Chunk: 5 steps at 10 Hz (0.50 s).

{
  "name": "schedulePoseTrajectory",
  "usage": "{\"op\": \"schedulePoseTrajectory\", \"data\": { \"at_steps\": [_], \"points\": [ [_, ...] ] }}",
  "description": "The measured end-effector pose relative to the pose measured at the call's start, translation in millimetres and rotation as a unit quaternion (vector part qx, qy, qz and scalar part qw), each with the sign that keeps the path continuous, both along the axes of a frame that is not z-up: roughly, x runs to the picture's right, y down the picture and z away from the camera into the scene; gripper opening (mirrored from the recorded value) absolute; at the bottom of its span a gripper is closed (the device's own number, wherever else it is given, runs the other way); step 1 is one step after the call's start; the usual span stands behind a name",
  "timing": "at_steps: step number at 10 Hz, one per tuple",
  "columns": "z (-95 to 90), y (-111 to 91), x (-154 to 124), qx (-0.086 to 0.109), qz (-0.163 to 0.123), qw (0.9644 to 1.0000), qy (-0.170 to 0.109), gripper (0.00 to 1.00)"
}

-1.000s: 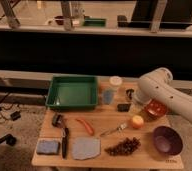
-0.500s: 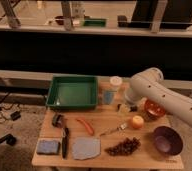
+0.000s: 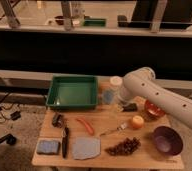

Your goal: Place pepper in table surface

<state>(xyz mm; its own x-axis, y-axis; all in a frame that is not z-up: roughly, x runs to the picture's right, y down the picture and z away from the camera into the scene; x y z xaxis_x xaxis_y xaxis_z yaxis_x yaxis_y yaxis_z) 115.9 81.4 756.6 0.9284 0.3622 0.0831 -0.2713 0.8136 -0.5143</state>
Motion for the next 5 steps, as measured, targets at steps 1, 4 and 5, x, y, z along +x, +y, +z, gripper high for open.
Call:
{"op": "schedulePoseTrajectory", "data": {
  "at_steps": [1, 4, 5],
  "points": [
    [-0.2, 0.1, 0.9, 0.0, 0.001, 1.0, 0.001, 0.8],
    [0.0, -0.1, -0.5, 0.0, 0.0, 1.0, 0.0, 0.8],
    [0.1, 0.2, -0.1, 0.0, 0.0, 1.0, 0.0, 0.8]
  ]
}}
